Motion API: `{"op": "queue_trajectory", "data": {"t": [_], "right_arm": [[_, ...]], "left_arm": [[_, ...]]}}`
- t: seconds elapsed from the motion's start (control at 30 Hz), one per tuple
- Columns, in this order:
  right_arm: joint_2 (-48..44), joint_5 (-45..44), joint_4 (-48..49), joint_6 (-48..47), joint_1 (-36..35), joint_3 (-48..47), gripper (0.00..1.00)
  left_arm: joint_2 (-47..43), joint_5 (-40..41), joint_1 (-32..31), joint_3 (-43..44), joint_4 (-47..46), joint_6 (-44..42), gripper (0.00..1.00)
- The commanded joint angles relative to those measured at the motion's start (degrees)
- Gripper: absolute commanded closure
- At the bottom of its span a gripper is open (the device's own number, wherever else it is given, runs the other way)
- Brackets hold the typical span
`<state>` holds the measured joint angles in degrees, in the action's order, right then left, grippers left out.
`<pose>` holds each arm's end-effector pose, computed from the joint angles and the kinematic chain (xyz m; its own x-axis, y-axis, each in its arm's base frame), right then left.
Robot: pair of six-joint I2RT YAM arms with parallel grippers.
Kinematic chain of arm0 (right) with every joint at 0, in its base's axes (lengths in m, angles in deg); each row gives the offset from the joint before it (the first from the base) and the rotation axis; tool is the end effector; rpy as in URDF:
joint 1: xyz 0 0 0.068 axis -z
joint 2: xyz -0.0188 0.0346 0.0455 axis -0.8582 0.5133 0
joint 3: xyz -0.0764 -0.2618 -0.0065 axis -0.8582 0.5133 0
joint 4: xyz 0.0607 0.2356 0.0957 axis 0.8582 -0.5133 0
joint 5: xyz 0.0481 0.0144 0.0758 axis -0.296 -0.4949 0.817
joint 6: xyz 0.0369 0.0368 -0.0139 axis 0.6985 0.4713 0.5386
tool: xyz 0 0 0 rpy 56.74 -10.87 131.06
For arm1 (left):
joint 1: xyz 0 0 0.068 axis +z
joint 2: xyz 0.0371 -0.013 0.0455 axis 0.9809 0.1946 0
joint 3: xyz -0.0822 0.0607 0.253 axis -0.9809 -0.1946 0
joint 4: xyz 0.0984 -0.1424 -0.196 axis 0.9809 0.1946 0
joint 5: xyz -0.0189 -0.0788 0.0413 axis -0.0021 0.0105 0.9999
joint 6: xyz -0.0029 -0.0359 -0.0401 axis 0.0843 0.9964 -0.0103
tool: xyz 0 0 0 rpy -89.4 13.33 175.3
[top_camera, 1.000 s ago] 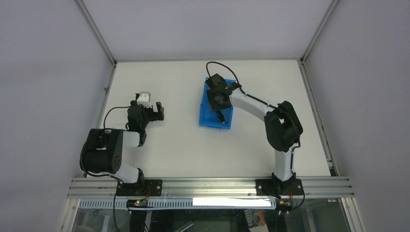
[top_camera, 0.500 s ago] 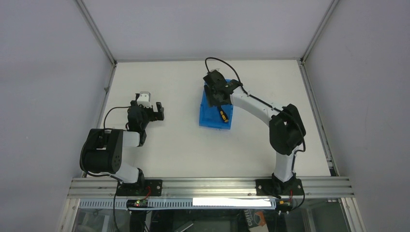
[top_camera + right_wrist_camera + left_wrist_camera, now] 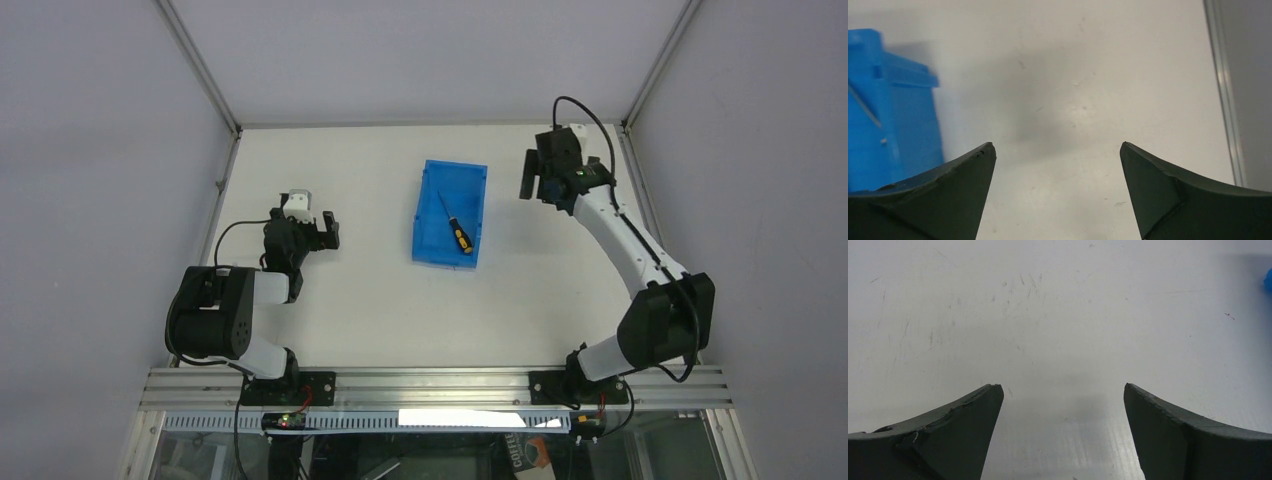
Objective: Put the screwdriver in the bin
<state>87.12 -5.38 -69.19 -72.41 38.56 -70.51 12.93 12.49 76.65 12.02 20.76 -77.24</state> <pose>0.3038 0.0970 0.3200 -0.7084 0.0040 -0.7058 0.1548 0.9765 -0.1499 0.2607 -0.0119 0.1392 -0.3584 0.0203 -0.9333 0.0975 0.9951 -0.0158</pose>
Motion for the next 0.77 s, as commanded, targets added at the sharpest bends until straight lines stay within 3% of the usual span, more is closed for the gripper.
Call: {"op": "queue_trajectory", "data": {"t": [0.0, 0.23, 0.73], "right_arm": [[-5.8, 1.4, 4.9, -6.6, 7.1, 5.0, 0.01], [-9.6, 12.0, 8.7, -9.4, 19.3, 10.0, 0.01], [-11.7, 17.4, 13.3, -9.0, 20.4, 12.6, 0.01]], "left_arm": [[0.1, -0.3, 0.5, 1.1, -1.8, 1.0, 0.01], [0.1, -0.3, 0.5, 1.1, -1.8, 1.0, 0.01], [0.1, -0.3, 0.5, 1.1, -1.8, 1.0, 0.01]]}}
